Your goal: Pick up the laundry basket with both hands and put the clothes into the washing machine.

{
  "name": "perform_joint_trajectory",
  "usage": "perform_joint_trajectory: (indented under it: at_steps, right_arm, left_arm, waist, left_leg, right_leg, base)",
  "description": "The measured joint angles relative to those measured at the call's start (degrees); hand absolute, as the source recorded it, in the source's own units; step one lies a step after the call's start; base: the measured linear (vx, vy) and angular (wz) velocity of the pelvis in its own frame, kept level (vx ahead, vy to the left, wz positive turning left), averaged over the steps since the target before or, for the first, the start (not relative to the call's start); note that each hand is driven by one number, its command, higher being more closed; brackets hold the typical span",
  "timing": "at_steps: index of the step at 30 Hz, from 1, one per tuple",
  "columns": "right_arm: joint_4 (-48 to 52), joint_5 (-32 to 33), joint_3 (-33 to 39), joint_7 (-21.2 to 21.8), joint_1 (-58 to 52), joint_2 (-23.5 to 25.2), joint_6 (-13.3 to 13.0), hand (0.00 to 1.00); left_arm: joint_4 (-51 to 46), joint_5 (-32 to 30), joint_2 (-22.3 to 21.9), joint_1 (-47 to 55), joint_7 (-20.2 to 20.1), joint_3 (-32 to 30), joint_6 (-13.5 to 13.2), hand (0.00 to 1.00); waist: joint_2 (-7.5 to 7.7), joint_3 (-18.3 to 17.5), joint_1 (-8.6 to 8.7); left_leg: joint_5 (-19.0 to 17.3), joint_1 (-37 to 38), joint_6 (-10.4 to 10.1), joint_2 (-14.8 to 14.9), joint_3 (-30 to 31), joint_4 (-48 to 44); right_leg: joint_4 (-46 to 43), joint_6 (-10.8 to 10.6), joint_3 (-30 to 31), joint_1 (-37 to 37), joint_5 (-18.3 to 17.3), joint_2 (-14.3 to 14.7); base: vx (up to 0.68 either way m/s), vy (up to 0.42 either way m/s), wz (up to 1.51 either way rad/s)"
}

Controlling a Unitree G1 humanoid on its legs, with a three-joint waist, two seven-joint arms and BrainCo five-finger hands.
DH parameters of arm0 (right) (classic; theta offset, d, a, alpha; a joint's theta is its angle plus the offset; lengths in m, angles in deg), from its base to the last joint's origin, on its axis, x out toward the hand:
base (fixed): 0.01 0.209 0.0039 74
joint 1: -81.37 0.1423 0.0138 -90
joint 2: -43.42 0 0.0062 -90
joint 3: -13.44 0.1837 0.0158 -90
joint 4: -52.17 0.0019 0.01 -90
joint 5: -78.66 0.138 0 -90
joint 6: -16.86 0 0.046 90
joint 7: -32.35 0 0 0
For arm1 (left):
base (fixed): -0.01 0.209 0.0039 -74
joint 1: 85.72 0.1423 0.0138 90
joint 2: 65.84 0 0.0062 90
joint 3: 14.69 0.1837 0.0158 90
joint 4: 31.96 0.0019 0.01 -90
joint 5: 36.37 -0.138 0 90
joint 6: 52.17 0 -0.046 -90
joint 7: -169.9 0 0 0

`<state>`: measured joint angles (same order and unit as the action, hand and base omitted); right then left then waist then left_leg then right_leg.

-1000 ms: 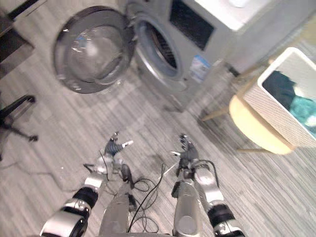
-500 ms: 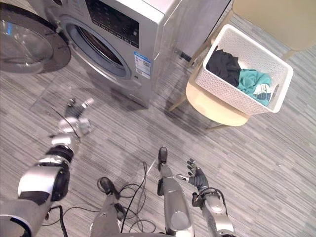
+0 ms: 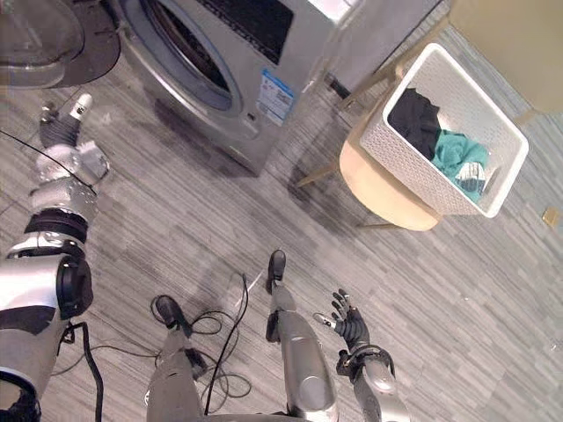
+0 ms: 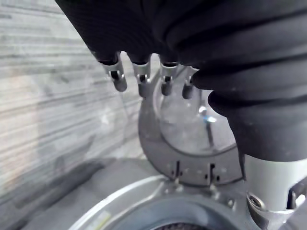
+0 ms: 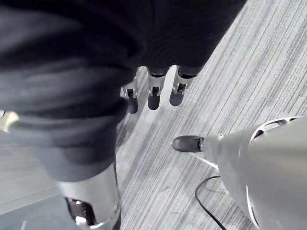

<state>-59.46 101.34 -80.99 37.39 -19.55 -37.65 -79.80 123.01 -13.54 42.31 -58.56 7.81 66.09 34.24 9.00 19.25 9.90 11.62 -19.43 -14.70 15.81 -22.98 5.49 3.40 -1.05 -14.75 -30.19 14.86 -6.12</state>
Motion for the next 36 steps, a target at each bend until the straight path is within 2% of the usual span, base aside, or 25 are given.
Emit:
perform_joint_trajectory:
  at_steps: [3, 11, 18, 22, 25, 29, 31, 32, 34, 36]
  right_arm:
    - [0.03, 0.69, 0.00, 0.24, -0.48, 0.51, -0.83, 0.00]
    - [0.09, 2.61, 0.19, 0.28, -1.55, 1.83, -0.91, 0.00]
    - [0.46, 3.83, 0.84, 0.34, -2.38, 1.86, -0.95, 0.00]
    - [0.15, 3.81, 1.55, 0.35, -2.30, 1.89, -0.95, 0.00]
    - [-2.40, 3.76, 1.83, 0.32, -1.06, 1.87, -0.89, 0.00]
    - [-6.50, 3.63, 4.33, 0.22, 0.21, 1.78, -0.62, 0.00]
    - [-11.16, 1.80, 10.25, 0.10, 0.61, 1.54, 0.09, 0.00]
    - [-12.39, 1.45, 11.48, 0.08, 0.65, 1.42, 0.32, 0.00]
    - [-19.76, -0.03, 15.47, -0.15, 1.61, 0.33, 0.87, 0.00]
    - [-24.95, -1.13, 17.90, -0.45, 2.28, -0.11, 1.07, 0.00]
  left_arm:
    - [-0.20, -0.02, 1.19, -2.07, 0.13, -0.01, -0.01, 0.00]
    - [-0.47, -0.48, 2.36, -4.15, 1.05, -0.07, 0.48, 0.00]
    - [-1.58, -1.24, 2.31, -4.12, 1.08, -0.42, 0.65, 0.00]
    - [-4.69, -2.98, 1.40, 0.36, 1.04, -0.58, 0.62, 0.00]
    - [-8.74, -3.77, -1.28, 9.22, 0.74, -2.70, 0.40, 0.00]
    - [-8.94, -3.81, -6.62, 19.56, -1.05, -2.76, 0.42, 0.00]
    - [-9.12, -3.95, -12.53, 29.87, -3.45, -2.63, 0.42, 0.00]
    - [-9.13, -3.96, -13.59, 31.88, -3.93, -2.58, 0.42, 0.00]
    - [-9.16, -4.54, -17.71, 40.07, -5.77, -2.16, -0.08, 0.00]
    - [-9.03, -4.54, -20.43, 44.87, -6.99, -1.96, -0.62, 0.00]
  waist:
    - [0.76, 0.62, -1.39]
    - [1.56, 1.82, -2.29]
    - [1.51, 2.30, -2.55]
    - [1.48, 2.32, -2.66]
    - [1.26, 2.30, -2.69]
    - [-0.91, 1.95, -2.86]
    - [-4.02, -0.34, -2.88]
    - [-4.64, -1.01, -2.86]
    - [-6.95, -3.37, -2.92]
    - [-8.30, -5.48, -2.99]
  left_leg:
    - [0.11, -0.46, -0.04, -0.07, 0.35, -0.04]
    - [0.05, -0.80, -0.05, -0.02, 0.97, -0.05]
    - [0.05, -0.05, -0.06, 0.06, 0.55, -0.05]
    - [0.00, 2.08, -0.03, -0.06, 0.03, -0.06]
    - [-0.40, 4.67, 0.16, -0.56, -0.60, -0.06]
    - [-1.28, 7.52, 0.34, -1.20, -0.75, -0.06]
    - [-1.91, 9.86, 0.36, -2.09, -0.83, -0.07]
    - [-2.03, 10.31, 0.48, -2.28, -0.83, -0.07]
    - [-2.98, 13.42, 0.55, -2.72, -0.83, -0.07]
    - [-3.63, 14.55, 0.50, -2.79, -0.80, -0.06]
  right_leg:
    - [0.03, 0.01, 0.03, -0.20, 0.02, -0.13]
    - [0.07, 0.00, -0.01, -0.03, 0.02, -0.30]
    - [0.07, -0.01, 0.52, 0.44, 0.01, -0.11]
    - [0.07, -0.11, 0.83, 2.26, -0.15, -0.09]
    - [0.02, -0.56, 1.47, 4.36, -0.83, -0.08]
    - [-0.11, -1.20, 1.78, 7.17, -1.57, -0.62]
    - [-0.26, -1.68, 1.63, 9.45, -1.99, -1.55]
    - [-0.27, -1.80, 1.61, 9.94, -2.07, -1.73]
    - [-0.29, -2.46, 1.36, 13.09, -2.74, -2.20]
    - [-0.28, -2.97, 1.04, 14.78, -3.46, -2.35]
  base:
    - [0.01, 0.073, 0.11]
    - [0.01, 0.047, 0.03]
    - [-0.01, 0.013, -0.02]
    - [0.00, 0.037, -0.03]
    - [0.00, 0.036, -0.06]
    - [0.01, 0.059, 0.03]
    - [0.03, 0.074, 0.07]
    - [0.04, 0.076, 0.04]
    - [0.04, 0.073, 0.04]
    - [0.02, 0.057, 0.06]
